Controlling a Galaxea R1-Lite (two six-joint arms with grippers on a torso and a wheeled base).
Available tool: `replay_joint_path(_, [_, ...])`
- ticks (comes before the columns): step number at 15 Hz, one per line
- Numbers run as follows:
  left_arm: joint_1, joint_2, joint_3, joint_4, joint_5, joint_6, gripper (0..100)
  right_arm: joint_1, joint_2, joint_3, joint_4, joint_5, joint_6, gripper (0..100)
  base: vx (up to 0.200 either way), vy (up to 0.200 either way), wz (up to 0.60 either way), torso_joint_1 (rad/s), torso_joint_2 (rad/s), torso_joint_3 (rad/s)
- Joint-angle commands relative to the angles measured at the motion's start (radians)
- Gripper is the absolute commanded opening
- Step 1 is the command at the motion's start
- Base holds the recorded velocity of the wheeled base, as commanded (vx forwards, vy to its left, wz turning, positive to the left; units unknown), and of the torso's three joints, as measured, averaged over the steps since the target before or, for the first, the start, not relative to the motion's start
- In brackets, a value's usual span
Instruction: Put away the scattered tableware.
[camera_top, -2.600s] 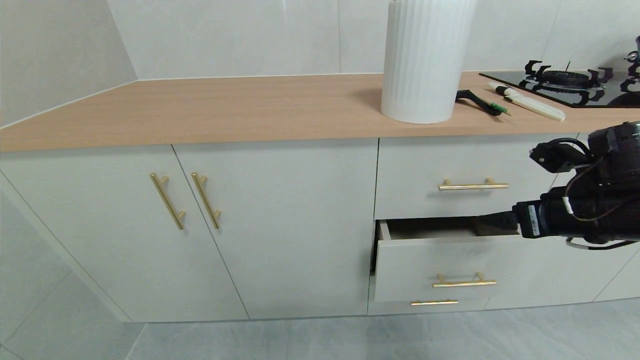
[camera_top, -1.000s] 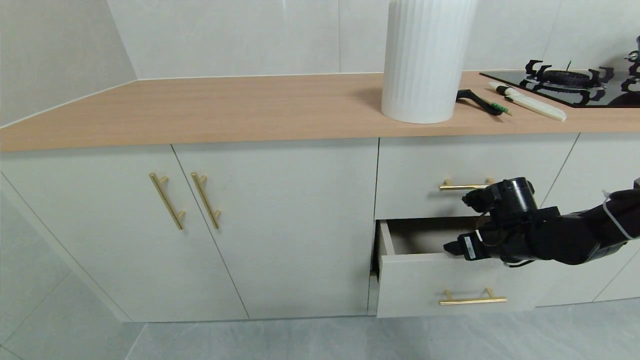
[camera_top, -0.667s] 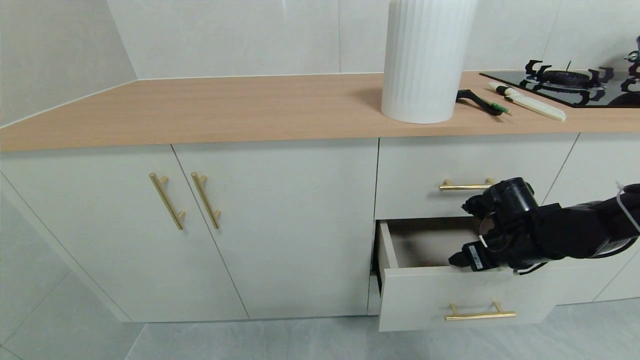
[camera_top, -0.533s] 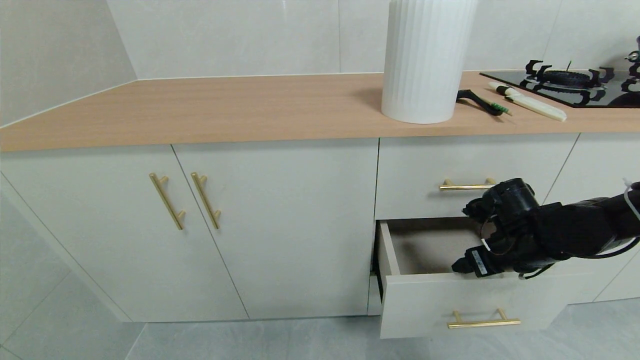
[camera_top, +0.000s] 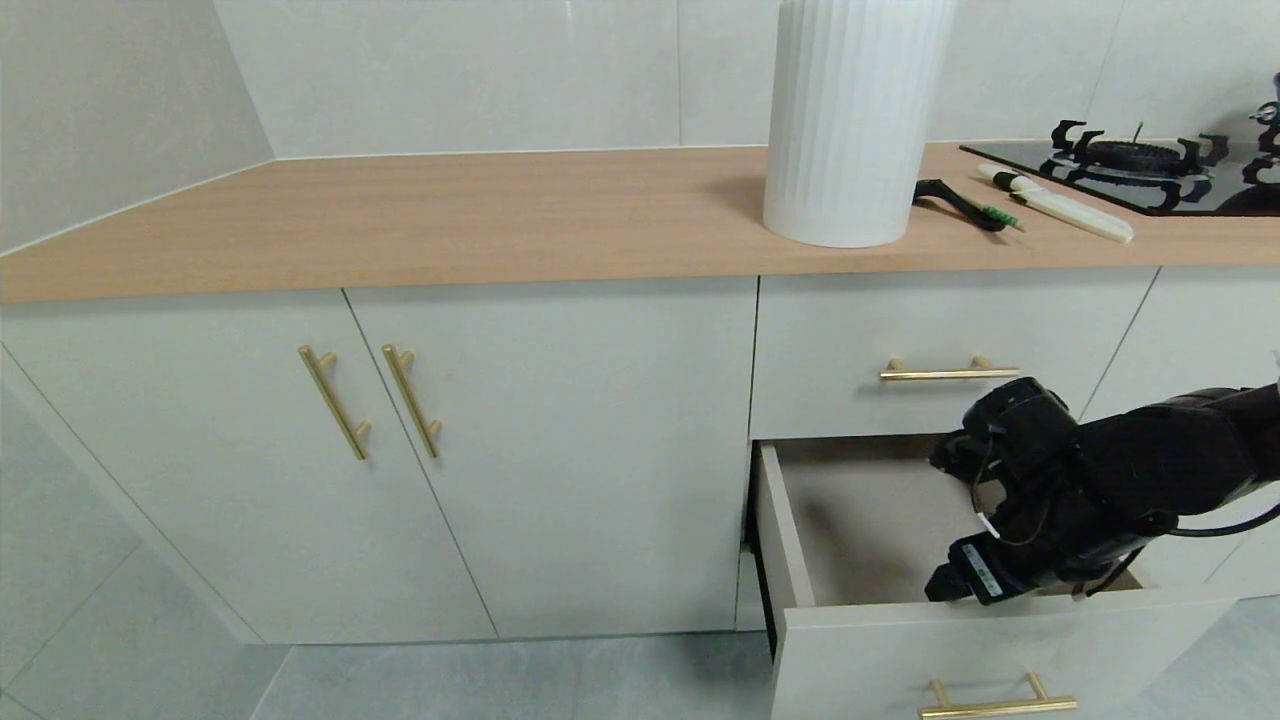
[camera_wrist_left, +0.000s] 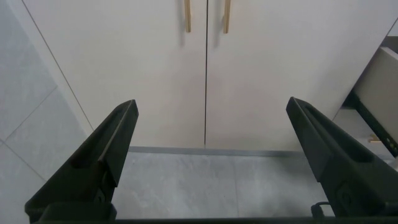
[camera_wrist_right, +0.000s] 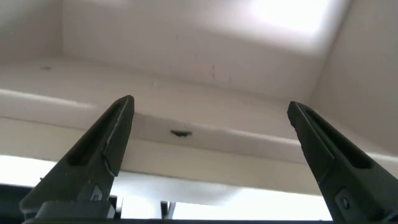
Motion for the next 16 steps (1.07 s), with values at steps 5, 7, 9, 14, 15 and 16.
replay_joint_path(5, [0.000,0.000,0.000,-0.001,0.000,0.000,100,0.043,-0.019,-0.005,0.199,0.001,0.035,100,0.000,0.000,0.00,0.000,0.00,0.000])
replay_joint_path(7, [0.000,0.000,0.000,-0.001,0.000,0.000,100,0.063,-0.011,-0.005,0.289,0.001,0.039,100,0.000,0.000,0.00,0.000,0.00,0.000])
replay_joint_path(9, [0.000,0.000,0.000,-0.001,0.000,0.000,100,0.068,0.000,0.001,0.352,-0.001,0.039,100,0.000,0.000,0.00,0.000,0.00,0.000])
replay_joint_path(14, [0.000,0.000,0.000,-0.001,0.000,0.000,100,0.094,0.070,0.000,0.483,-0.002,0.033,100,0.000,0.000,0.00,0.000,0.00,0.000])
replay_joint_path(15, [0.000,0.000,0.000,-0.001,0.000,0.000,100,0.097,0.087,0.000,0.483,-0.004,0.035,100,0.000,0.000,0.00,0.000,0.00,0.000])
replay_joint_path(16, [0.000,0.000,0.000,-0.001,0.000,0.000,100,0.097,0.089,-0.006,0.481,-0.010,0.038,100,0.000,0.000,0.00,0.000,0.00,0.000])
